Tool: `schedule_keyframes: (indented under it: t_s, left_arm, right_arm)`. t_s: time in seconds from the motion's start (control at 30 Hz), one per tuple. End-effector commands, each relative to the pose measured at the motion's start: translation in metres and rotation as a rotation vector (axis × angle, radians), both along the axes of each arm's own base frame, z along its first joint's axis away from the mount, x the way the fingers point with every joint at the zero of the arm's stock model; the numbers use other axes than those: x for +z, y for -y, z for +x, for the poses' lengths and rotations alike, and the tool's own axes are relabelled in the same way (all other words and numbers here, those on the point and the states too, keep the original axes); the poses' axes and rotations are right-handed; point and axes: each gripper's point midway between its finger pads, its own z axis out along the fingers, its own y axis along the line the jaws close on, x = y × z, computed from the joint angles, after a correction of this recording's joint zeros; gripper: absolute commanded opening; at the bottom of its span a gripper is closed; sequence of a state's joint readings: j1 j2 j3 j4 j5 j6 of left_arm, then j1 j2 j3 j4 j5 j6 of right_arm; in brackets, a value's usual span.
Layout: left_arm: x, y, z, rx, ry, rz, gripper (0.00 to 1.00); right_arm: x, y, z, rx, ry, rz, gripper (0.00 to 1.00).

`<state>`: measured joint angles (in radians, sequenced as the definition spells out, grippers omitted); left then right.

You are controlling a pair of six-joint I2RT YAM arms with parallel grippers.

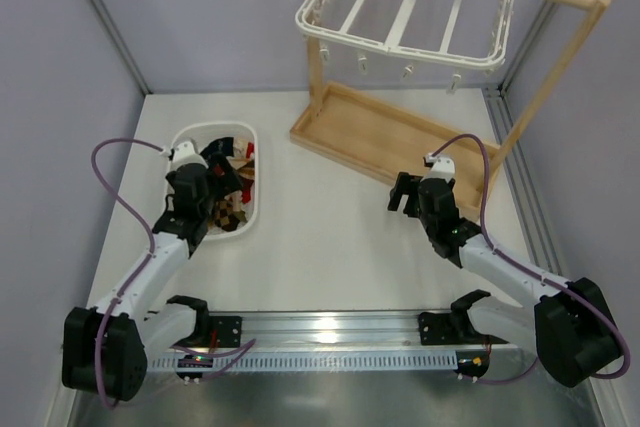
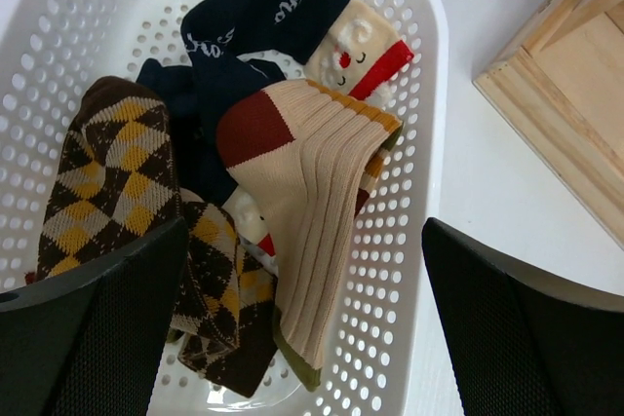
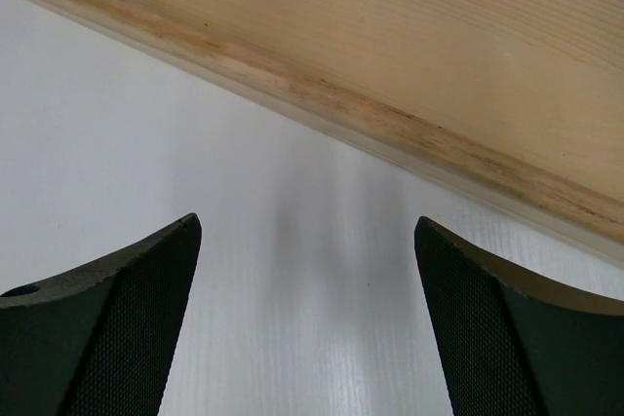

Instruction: Remove the socks clipped to the hanger

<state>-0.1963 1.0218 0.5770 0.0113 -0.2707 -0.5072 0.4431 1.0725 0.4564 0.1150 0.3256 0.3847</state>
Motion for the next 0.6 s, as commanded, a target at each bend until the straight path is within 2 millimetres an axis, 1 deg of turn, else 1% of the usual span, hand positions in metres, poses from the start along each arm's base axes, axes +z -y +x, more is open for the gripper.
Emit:
schedule_keyframes:
  t_s: [0.0,0.1,0.13,0.17,0.27,0.57]
  left_arm:
    - [0.019,0.001,0.006,-0.008,0.075,0.004,1.00]
    - [0.023,-0.001,0.001,-0.004,0.099,0.005,1.00]
    - [0.021,-0.002,-0.001,-0.005,0.100,0.009,1.00]
    - [0.027,-0.002,-0.002,-0.006,0.122,0.006,1.00]
    - [0.028,-0.003,-0.005,-0.003,0.131,0.007,1.00]
    - [0.023,-0.007,-0.004,0.026,0.113,0.011,1.00]
  right_arm:
    - [0.016,0.000,0.009,-0.006,0.074,0.012,0.90]
    - [0.014,-0.001,0.009,-0.002,0.071,0.011,0.90]
    - [0.014,-0.001,0.010,-0.001,0.069,0.011,0.90]
    - [0.013,-0.001,0.009,-0.002,0.067,0.011,0.90]
    - [0.013,-0.001,0.010,-0.003,0.067,0.011,0.90]
    - [0.016,0.000,0.008,-0.004,0.073,0.013,0.90]
